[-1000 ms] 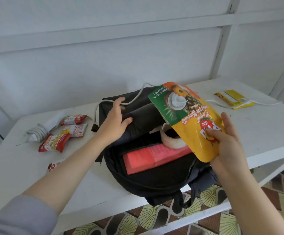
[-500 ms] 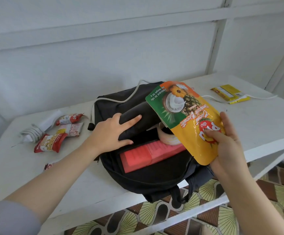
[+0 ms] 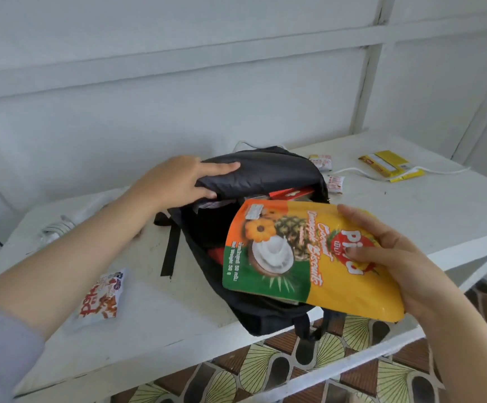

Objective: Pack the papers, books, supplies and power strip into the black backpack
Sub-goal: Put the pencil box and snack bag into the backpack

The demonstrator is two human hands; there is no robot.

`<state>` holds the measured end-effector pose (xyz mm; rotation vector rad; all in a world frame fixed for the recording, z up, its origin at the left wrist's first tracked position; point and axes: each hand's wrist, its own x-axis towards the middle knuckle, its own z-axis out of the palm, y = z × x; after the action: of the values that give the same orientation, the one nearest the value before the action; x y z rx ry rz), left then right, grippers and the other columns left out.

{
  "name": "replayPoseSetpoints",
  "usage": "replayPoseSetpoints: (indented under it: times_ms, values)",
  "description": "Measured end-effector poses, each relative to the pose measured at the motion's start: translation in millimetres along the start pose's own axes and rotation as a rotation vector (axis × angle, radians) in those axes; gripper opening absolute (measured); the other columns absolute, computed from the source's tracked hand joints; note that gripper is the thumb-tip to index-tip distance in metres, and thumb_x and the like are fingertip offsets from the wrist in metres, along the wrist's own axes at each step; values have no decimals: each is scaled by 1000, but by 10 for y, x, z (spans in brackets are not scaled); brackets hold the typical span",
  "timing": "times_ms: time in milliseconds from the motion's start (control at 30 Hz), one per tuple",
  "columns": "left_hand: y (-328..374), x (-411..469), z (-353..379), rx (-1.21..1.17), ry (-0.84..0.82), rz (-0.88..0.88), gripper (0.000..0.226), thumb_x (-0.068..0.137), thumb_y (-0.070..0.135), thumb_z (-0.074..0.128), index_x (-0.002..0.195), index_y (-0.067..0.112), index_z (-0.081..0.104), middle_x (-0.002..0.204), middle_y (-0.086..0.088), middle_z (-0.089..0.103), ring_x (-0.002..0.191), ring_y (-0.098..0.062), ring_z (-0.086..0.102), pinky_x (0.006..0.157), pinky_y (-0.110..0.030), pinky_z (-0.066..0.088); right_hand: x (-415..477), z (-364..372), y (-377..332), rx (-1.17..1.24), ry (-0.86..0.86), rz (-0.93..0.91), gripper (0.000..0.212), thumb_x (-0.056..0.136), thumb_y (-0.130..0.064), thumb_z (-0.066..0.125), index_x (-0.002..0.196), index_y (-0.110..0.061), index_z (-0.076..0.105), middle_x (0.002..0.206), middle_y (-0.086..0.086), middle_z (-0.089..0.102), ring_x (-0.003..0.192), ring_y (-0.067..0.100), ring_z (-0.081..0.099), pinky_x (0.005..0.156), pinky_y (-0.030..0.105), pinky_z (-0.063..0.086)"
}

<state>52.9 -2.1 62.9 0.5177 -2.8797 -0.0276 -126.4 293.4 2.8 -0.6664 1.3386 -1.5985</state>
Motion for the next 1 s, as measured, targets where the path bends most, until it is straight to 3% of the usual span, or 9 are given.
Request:
replayPoseSetpoints:
  times_ms: [167, 300, 500, 667, 800, 900, 1000]
  values:
    - [150, 70, -186, 169, 101, 10, 63, 92, 27, 56, 130, 59, 17, 72, 6, 31, 63, -11, 37, 58, -28, 24, 52, 187, 23, 10, 37, 0, 59, 63, -4, 67, 115, -31, 66, 111, 6, 68, 86, 29, 70, 58, 32, 56]
    - [245, 62, -232, 231, 183, 1, 60, 94, 29, 52, 130, 56, 12, 81, -2, 37, 70, -21, 45, 62, -29, 29, 206, 366, 86, 127, 200, -38, 55, 77, 4, 65, 119, -31, 63, 111, 5, 66, 87, 26, 68, 55, 30, 56]
    - [288, 77, -286, 251, 190, 3, 59, 93, 27, 54, 132, 55, 20, 77, -1, 35, 68, -20, 44, 61, -29, 29, 455, 803, 135, 160, 382, -73, 62, 86, -3, 63, 138, -31, 44, 132, -1, 49, 112, 25, 56, 92, 44, 51]
    - [222, 110, -316, 187, 118, 5, 58, 91, 27, 57, 135, 54, 30, 72, 8, 30, 67, -12, 37, 61, -27, 23, 639, 1146, 113, 40, 234, -49, 71, 89, -3, 59, 147, -30, 27, 142, -1, 38, 124, 22, 46, 103, 42, 43]
    - [136, 94, -333, 115, 61, 8, 64, 89, 28, 61, 134, 55, 25, 73, 8, 32, 68, -10, 36, 62, -27, 24, 726, 1224, 64, -70, 99, -41, 80, 89, 2, 55, 151, -25, 12, 146, 0, 35, 126, 20, 43, 101, 34, 41]
    - [95, 99, -344, 65, 53, 19, 65, 88, 29, 62, 131, 56, 21, 73, 7, 34, 65, -5, 35, 58, -23, 27, 786, 1189, 88, 257, 170, 4, 77, 87, 14, 46, 149, -23, 22, 144, 6, 37, 119, 25, 51, 96, 40, 49]
    - [81, 118, -342, 46, 72, 19, 62, 89, 30, 61, 131, 56, 24, 72, 7, 34, 65, -2, 34, 58, -18, 25, 726, 1168, 106, 617, 198, 29, 74, 85, 18, 39, 148, -19, 27, 139, 10, 44, 105, 26, 59, 71, 30, 59]
